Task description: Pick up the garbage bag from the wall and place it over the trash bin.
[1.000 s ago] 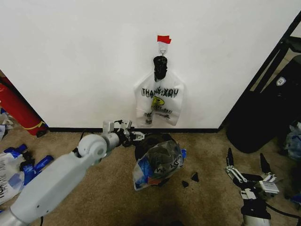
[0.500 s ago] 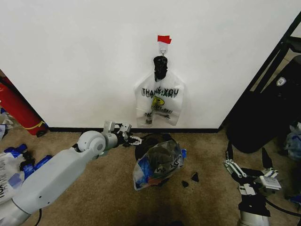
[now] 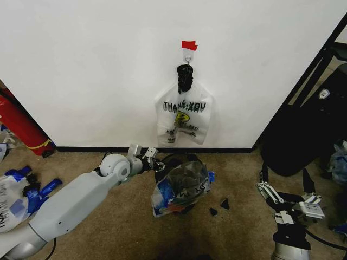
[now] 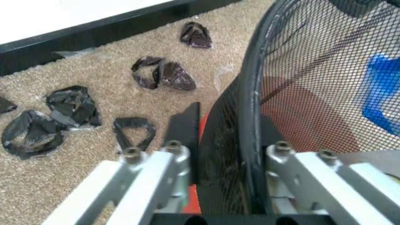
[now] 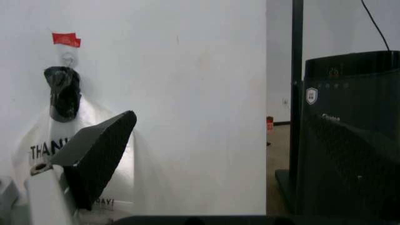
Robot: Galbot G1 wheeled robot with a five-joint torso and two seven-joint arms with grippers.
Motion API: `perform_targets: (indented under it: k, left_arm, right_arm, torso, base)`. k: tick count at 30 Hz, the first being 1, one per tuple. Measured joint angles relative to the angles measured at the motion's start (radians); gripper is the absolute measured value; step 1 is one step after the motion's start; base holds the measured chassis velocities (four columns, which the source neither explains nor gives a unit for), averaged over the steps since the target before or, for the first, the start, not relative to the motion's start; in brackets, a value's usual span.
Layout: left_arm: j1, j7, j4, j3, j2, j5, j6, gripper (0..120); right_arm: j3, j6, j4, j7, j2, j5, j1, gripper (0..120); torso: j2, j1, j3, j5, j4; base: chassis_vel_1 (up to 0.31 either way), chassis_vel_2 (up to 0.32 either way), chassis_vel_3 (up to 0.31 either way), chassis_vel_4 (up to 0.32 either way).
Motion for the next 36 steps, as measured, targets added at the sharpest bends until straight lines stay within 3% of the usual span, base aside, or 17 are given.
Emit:
perform_targets:
  k: [5, 11, 16, 19, 22, 23, 27, 36]
  left_arm:
    - [0.006, -0.032, -0.023, -0.001, -0.001, -0.008, 0.002, 0]
    - [0.010, -0.077, -0.048, -0.009, 0.004, -0.035, 0.005, 0]
    - [0.030, -0.195, -0.094, -0.059, 0.007, -0.130, 0.005, 0]
    - [0.083, -0.401, -0.166, -0.147, 0.005, -0.295, -0.001, 0]
    - [0.107, -0.459, -0.190, -0.176, 0.004, -0.341, -0.009, 0]
    - [0.196, -0.641, -0.270, -0.258, -0.003, -0.447, -0.047, 0]
    - [0.296, -0.797, -0.350, -0.319, -0.012, -0.455, -0.124, 0]
    - [0.436, -0.898, -0.442, -0.351, -0.045, -0.307, -0.262, 0]
  right_arm:
    - [0.002, 0.000, -0.004, 0.006, -0.001, 0.006, 0.004, 100]
    - [0.001, 0.000, -0.008, 0.012, -0.002, 0.006, 0.007, 100]
    - [0.001, -0.001, -0.013, 0.016, -0.003, 0.006, 0.007, 100]
    - [-0.005, -0.008, -0.016, 0.020, -0.005, 0.006, 0.010, 100]
    - [-0.008, -0.012, -0.016, 0.021, -0.005, 0.005, 0.012, 100]
    - [-0.018, -0.024, -0.018, 0.026, -0.007, 0.003, 0.016, 100]
    - [-0.032, -0.042, -0.021, 0.032, -0.009, -0.008, 0.026, 100]
    - [-0.054, -0.068, -0.027, 0.038, -0.009, -0.034, 0.040, 100]
  torso:
    - [0.000, 0.000, 0.000, 0.0000, -0.0001]
    - [0.000, 0.000, 0.000, -0.0003, -0.0003]
    - [0.000, 0.000, 0.000, -0.0003, -0.0003]
    - [0.000, 0.000, 0.000, -0.0001, 0.0000]
    - [0.000, 0.000, 0.000, 0.0000, -0.0001]
    - [0.000, 0.000, 0.000, -0.0002, -0.0001]
    - [0.000, 0.000, 0.000, -0.0001, 0.0001]
    - [0.000, 0.000, 0.000, -0.0001, 0.0000]
  base:
    - [0.000, 0.000, 0.000, 0.000]
    - [0.000, 0.000, 0.000, 0.000]
    - [0.000, 0.000, 0.000, 0.000]
    - [0.000, 0.000, 0.000, 0.000]
    - [0.000, 0.000, 0.000, 0.000]
    - [0.000, 0.000, 0.000, 0.000]
    - [0.000, 0.000, 0.000, 0.000]
    - [0.000, 0.000, 0.000, 0.000]
